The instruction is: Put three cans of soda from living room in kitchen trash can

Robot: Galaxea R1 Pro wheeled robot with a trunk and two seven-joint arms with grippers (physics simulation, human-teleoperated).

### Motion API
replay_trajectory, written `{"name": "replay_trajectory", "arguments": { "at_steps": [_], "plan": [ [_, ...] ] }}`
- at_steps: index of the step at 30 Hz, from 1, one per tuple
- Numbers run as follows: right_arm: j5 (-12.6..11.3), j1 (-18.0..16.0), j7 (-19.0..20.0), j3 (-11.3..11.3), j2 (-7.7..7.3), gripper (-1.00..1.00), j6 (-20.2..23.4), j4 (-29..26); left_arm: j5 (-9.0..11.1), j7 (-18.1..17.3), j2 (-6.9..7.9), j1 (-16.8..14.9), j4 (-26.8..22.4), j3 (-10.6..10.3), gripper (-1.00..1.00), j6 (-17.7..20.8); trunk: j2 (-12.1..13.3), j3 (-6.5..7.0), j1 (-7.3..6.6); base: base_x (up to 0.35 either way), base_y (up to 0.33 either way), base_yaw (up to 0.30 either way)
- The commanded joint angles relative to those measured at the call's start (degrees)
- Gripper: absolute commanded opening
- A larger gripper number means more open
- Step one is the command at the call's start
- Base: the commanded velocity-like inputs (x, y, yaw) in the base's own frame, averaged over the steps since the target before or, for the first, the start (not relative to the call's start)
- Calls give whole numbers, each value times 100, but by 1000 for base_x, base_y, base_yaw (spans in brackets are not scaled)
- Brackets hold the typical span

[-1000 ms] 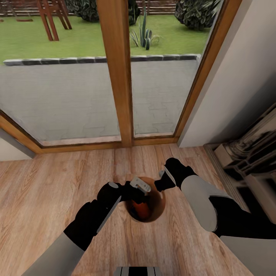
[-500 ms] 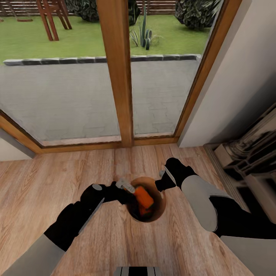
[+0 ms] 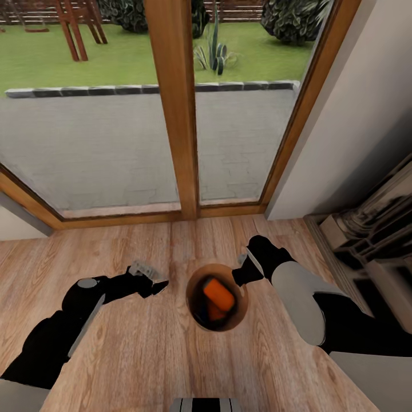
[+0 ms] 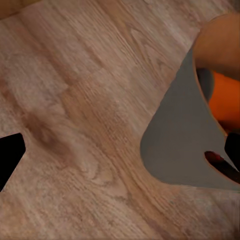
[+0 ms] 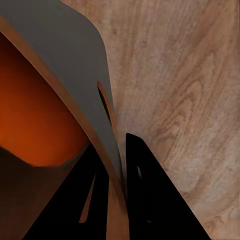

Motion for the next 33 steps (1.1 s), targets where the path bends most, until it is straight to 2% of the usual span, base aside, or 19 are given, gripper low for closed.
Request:
{"name": "replay_trajectory", "arguments": {
  "at_steps": [1, 4, 7, 8, 9, 10, 11, 12, 14, 16, 18, 20, 23, 24, 27, 30, 33],
  "plan": [
    [-160, -1, 24, -45, -3, -100, 21, 2, -3, -3, 1, 35, 28, 114, 100, -80, 0, 0, 0, 0, 0, 0],
    [-161, -1, 24, -55, -18, -100, 21, 1, -16, 135, -3, 168, 276, 441, 100, -448, 0, 0, 0, 0, 0, 0],
    [-172, 7, 24, -88, -38, -100, 21, 1, -11, 850, -43, 247, 970, 677, 100, -1204, 0, 0, 0, 0, 0, 0],
    [-175, 14, 27, -97, -52, -100, 21, -1, -7, 1081, -50, 257, 1264, 709, 100, -1465, 0, 0, 0, 0, 0, 0],
    [-181, 20, 30, -105, -81, -100, 21, -3, 2, 1315, -56, 265, 1750, 744, 100, -1885, 0, 0, 0, 0, 0, 0],
    [-186, 22, 34, -109, -124, -100, 21, -3, 10, 1419, -62, 268, 2070, 758, 100, -2165, 0, 0, 0, 0, 0, 0],
    [-193, 23, 42, -117, -237, -100, 21, 0, 25, 1585, -67, 271, 2563, 782, 100, -2607, 0, 0, 0, 0, 0, 0],
    [-196, 24, 46, -120, -276, -100, 21, 1, 28, 1643, -68, 272, 2724, 791, 100, -2758, 0, 0, 0, 0, 0, 0],
    [-207, 25, 90, -134, -415, -100, 21, 10, 32, 1913, -70, 272, 3462, 817, 100, -3489, 0, 0, 0, 0, 0, 0],
    [-211, 25, 156, -141, -485, -100, 21, 16, 36, 2167, -71, 270, 3972, 823, 100, -3972, 0, 0, 0, 0, 0, 0],
    [-211, 21, 203, -144, -524, -100, 21, 19, 38, 2409, -71, 271, 4283, 822, 100, -4259, 0, 0, 0, 0, 0, 0],
    [-214, 10, 234, -150, -557, -100, 21, 67, 45, 2581, -72, 273, 4476, 816, 100, -4446, 0, 0, 0, 0, 0, 0],
    [-214, -8, 249, -212, -656, -100, 21, 258, 47, 2653, -72, 274, 4559, 812, 100, -4528, 0, 0, 0, 0, 0, 0],
    [-210, -19, 253, -358, -763, -100, 21, 425, 48, 2677, -72, 274, 4588, 811, 100, -4560, 0, 0, 0, 0, 0, 0],
    [-208, -26, 254, -499, -866, -100, 21, 545, 47, 2695, -72, 274, 4606, 811, 100, -4580, 0, 0, 0, 0, 0, 0],
    [-207, -27, 258, -582, -1019, -100, 21, 622, 49, 2708, -75, 274, 4615, 816, 100, -4591, -120, -54, 66, 0, 0, 0],
    [-206, -27, 260, -593, -1048, -100, 21, 634, 51, 2709, -76, 274, 4617, 817, 100, -4593, -241, -107, 131, 0, 0, 0]
  ]
}}
